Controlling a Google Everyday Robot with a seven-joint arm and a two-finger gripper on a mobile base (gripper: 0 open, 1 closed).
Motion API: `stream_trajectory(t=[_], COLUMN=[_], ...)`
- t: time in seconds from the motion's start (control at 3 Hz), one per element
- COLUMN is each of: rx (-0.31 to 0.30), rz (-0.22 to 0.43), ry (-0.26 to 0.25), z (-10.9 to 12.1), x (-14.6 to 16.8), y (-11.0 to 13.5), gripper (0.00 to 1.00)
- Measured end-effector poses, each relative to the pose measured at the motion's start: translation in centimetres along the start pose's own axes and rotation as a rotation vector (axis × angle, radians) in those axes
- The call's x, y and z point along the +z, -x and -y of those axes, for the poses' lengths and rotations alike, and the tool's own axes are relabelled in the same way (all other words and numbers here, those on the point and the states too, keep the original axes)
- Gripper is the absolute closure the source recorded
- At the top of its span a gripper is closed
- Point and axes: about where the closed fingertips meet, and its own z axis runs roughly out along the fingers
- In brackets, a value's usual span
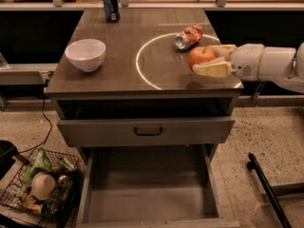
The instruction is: Place apple into middle drawer
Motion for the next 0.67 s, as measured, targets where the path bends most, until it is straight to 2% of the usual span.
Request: stream_trajectory(t=[0.33, 0.67], rx=[-0.072, -0.113], rz=[0.032, 0.028], ry=[0.045, 0.095], z=[-3.3, -6.3], x=[-4.3, -8.7], y=[3.4, 2.8], gripper=[1.00, 1.00])
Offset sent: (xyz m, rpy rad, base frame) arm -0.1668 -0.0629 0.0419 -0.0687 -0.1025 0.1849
